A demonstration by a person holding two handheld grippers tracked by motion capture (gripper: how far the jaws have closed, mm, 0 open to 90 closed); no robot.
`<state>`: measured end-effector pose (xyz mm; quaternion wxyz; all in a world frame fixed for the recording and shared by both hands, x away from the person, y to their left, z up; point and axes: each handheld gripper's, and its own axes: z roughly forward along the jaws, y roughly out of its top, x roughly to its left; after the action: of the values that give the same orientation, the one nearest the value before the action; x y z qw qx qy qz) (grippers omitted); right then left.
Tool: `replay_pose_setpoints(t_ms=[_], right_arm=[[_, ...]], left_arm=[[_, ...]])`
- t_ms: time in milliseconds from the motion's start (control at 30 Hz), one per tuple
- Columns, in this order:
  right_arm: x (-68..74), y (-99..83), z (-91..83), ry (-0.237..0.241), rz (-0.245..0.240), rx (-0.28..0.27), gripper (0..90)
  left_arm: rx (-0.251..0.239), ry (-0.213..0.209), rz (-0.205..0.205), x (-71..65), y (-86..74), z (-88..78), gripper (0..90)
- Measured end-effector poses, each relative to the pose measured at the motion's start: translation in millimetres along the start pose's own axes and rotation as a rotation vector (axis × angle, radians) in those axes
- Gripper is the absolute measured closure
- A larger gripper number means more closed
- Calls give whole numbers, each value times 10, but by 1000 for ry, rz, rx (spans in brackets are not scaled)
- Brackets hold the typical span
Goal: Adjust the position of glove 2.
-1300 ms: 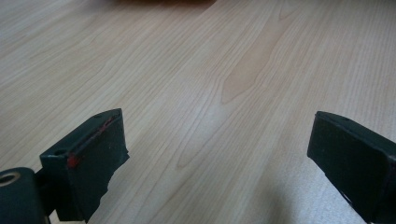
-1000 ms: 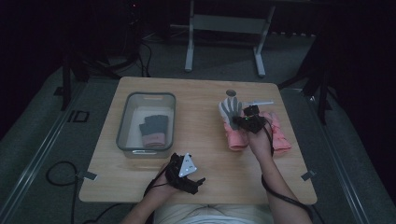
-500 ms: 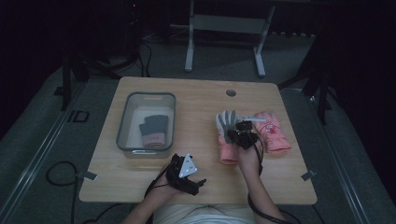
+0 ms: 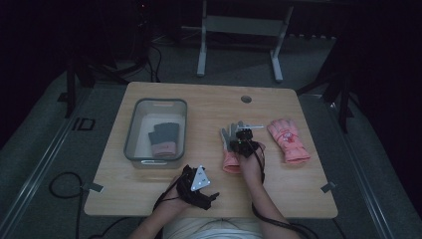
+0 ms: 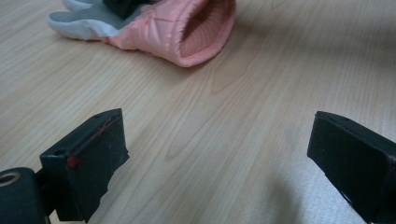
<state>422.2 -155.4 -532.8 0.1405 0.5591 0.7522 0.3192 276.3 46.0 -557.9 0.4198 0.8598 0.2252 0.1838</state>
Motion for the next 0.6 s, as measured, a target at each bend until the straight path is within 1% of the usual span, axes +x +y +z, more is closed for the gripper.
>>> replay_pose_setpoints(t_ms=[100,133,200,267,333,400,433,467,500,567,600], right_arm=[[15,28,-46,6,-11,-5,773],[18,38,-86,14,-15,-14,744],[26,63,-190,26,-35,-39,726],[9,100,-316,31,-73,-71,700],[-53,146,-443,33,-102,-103,688],[-165,187,-562,22,-130,-128,672],[-242,205,-619,17,-138,-140,662],[-348,219,-689,9,-145,-156,658],[-418,226,-730,-5,-144,-162,659],[-622,242,-833,-19,-140,-179,659],[-727,246,-881,-33,-137,-187,660]], left_arm=[[-5,-4,-3,0,0,-1,42],[-6,-4,-6,4,-4,-2,42],[-4,-5,-8,16,-11,-4,42],[-4,-4,-7,20,-11,-10,42],[-5,-5,-7,20,-10,-12,42],[-9,-6,-11,18,-10,-10,42],[-11,-7,-12,20,-10,-10,42],[-12,-8,-13,21,-12,-10,42],[-10,-10,-15,24,-13,-9,42],[-11,-11,-18,32,-15,-7,42],[-9,-8,-14,35,-13,-6,42]])
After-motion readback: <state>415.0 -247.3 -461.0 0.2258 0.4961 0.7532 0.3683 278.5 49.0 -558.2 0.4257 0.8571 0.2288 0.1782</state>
